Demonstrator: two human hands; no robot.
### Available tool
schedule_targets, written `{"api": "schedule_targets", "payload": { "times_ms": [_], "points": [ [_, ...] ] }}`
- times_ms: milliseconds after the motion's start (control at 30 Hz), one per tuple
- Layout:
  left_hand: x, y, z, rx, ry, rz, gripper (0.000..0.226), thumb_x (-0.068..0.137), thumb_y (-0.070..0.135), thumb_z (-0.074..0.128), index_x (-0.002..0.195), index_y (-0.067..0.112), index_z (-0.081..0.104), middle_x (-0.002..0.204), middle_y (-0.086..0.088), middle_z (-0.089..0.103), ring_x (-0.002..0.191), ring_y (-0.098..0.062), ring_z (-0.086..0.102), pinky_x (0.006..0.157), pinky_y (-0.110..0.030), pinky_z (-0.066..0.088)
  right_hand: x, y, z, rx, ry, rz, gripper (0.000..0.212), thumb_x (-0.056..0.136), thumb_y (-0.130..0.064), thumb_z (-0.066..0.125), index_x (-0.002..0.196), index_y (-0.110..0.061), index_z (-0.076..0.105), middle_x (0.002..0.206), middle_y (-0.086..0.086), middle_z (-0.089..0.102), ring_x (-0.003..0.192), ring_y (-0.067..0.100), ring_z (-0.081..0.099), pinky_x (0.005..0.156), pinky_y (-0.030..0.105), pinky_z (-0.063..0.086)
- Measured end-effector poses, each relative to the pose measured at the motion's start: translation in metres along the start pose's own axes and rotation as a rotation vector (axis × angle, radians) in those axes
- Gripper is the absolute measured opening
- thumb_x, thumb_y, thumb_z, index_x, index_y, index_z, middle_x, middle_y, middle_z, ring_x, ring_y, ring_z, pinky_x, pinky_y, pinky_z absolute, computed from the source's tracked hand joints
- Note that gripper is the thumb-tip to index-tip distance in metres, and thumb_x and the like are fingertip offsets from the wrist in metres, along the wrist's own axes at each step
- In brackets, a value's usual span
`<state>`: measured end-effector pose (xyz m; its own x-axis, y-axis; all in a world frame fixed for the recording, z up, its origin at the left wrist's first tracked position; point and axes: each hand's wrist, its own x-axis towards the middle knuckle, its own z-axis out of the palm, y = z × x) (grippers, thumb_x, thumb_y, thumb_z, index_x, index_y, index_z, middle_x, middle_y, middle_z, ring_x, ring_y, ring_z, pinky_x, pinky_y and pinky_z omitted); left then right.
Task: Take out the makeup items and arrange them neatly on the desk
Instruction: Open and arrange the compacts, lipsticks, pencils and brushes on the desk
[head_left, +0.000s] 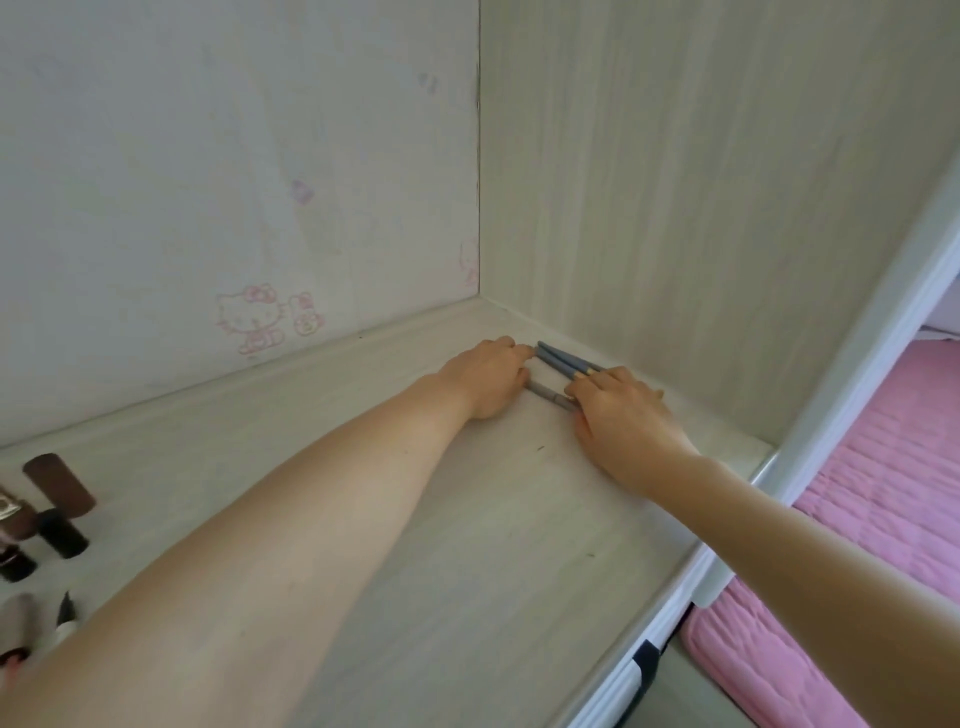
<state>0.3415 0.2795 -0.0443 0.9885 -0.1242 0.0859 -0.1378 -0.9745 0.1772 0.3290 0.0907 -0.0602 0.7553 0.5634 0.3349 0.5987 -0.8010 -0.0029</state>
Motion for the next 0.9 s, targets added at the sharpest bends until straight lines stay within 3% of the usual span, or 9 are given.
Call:
{"api": "schedule_targets", "payload": {
  "times_ms": [233,400,567,800,900],
  "points": [
    [-0.03,-0.013,-0.007,0.056,0.05,0.034,0.027,0.099,0.011,0.039,0.116,0.013,0.06,0.119,-0.008,0.054,0.11,-0.026,0.052,0.094,-0.042,0.044,-0.005,-0.009,-0.007,-0.052,-0.014,-0.004,0.02,0.093,-0.008,0.05,0.109,-0.016,0.06,0.109,0.004,0.057,0.106,0.025,0.049,0.09,0.033,0.043],
    [-0.062,-0.019,-0.022,0.038,0.05,0.02,0.016,0.097,0.018,0.048,0.105,0.015,0.061,0.111,-0.006,0.057,0.107,-0.023,0.05,0.089,-0.04,0.045,-0.012,-0.025,-0.024,0.008,-0.04,0.0,0.021,0.092,-0.003,0.052,0.107,-0.015,0.061,0.105,0.005,0.056,0.094,0.025,0.056,0.08,0.036,0.051],
    [-0.102,-0.022,-0.04,-0.089,0.085,-0.05,0.015,0.095,0.017,0.049,0.102,0.017,0.063,0.109,-0.006,0.062,0.1,-0.024,0.056,0.088,-0.038,0.047,-0.024,-0.046,-0.045,0.074,-0.011,-0.034,0.019,0.093,-0.007,0.054,0.107,-0.015,0.064,0.103,0.004,0.056,0.086,0.023,0.058,0.069,0.03,0.05],
    [-0.173,-0.03,-0.066,-0.317,0.217,-0.062,0.012,0.089,0.014,0.06,0.095,0.017,0.07,0.096,0.003,0.068,0.093,-0.012,0.061,0.083,-0.022,0.045,-0.05,-0.084,-0.07,0.207,0.042,-0.09,0.021,0.097,-0.013,0.049,0.112,-0.013,0.064,0.099,0.004,0.06,0.086,0.023,0.057,0.073,0.034,0.052],
    [-0.207,-0.036,-0.08,-0.392,0.26,-0.091,0.008,0.087,0.016,0.065,0.091,0.017,0.071,0.091,0.006,0.07,0.088,-0.009,0.063,0.083,-0.023,0.048,-0.063,-0.105,-0.077,0.293,0.067,-0.103,0.02,0.097,-0.016,0.05,0.11,-0.015,0.065,0.095,0.001,0.06,0.081,0.02,0.057,0.07,0.032,0.052]
  ]
}}
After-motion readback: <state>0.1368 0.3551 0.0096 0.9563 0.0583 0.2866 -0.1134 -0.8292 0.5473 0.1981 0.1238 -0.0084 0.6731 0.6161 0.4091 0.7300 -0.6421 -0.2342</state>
